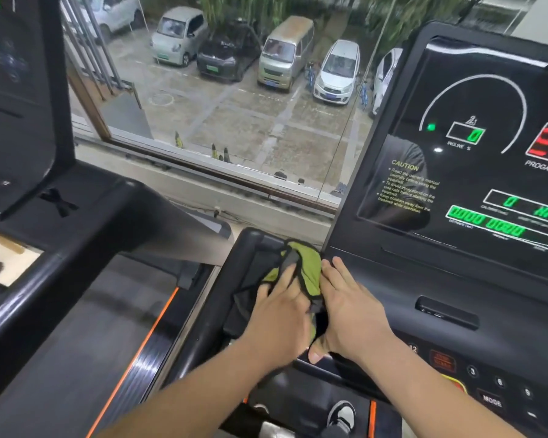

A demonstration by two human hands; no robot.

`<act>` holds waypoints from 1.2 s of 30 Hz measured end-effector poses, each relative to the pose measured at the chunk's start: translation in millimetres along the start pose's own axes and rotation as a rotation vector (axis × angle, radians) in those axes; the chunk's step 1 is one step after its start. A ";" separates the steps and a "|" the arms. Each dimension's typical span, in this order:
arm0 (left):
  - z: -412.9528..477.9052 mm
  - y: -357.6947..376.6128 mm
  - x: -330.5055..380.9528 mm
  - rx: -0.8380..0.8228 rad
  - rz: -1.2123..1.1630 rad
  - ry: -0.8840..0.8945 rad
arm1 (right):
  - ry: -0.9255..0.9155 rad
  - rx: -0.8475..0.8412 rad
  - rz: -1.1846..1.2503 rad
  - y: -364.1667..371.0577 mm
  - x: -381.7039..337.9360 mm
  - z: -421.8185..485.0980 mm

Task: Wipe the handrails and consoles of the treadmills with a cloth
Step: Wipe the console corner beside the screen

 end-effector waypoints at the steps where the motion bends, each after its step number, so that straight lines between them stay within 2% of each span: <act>1: 14.1 2.0 -6.5 -0.052 -0.008 -0.014 | 0.010 -0.006 0.003 -0.9 -0.2 -0.1; 4: 54.7 4.5 -26.5 -0.116 0.081 -0.002 | 0.024 -0.022 -0.028 -3.4 -1.8 1.5; 9: 85.8 2.0 -46.1 -0.042 0.179 -0.051 | -0.004 -0.007 -0.194 -8.0 -7.5 3.5; 12: 74.0 -10.2 -69.5 -0.030 0.235 -0.151 | -0.067 -0.027 -0.279 -11.6 -10.7 6.1; 15: 37.6 -25.9 -101.0 0.089 0.268 -0.279 | -0.097 -0.060 -0.215 -6.9 -9.0 8.6; 17: 11.6 -25.0 -106.6 0.158 0.183 -0.296 | -0.098 -0.054 -0.107 -5.0 -3.7 8.8; 20: 2.4 -10.3 -89.5 0.114 0.149 -0.223 | -0.103 -0.049 -0.036 -5.9 1.0 9.1; 25: 58.1 -8.1 -58.9 -0.125 0.201 -0.018 | -0.086 -0.028 -0.030 -7.1 -1.7 9.5; 27: 68.0 -10.0 -60.5 -0.164 0.182 0.007 | -0.081 -0.030 -0.041 -7.0 -2.3 10.1; 30: 44.3 -7.6 -52.1 -0.126 0.109 0.001 | -0.070 -0.058 -0.035 -5.5 -3.2 9.6; 34: -7.1 -0.5 -31.9 0.081 -0.077 0.059 | -0.059 -0.039 -0.007 -3.3 -2.1 10.4; 36: -16.6 2.2 -34.1 0.127 -0.108 0.089 | -0.051 -0.046 -0.003 -2.3 -1.6 10.6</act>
Point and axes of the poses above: each hand's wrist, its own z-axis towards the middle knuckle, its own y-axis out of the palm, x = y × z, the point moved 5 cm from there along z, towards the middle knuckle, and after that the axes turned 4 degrees about x, right-handed, at the moved point
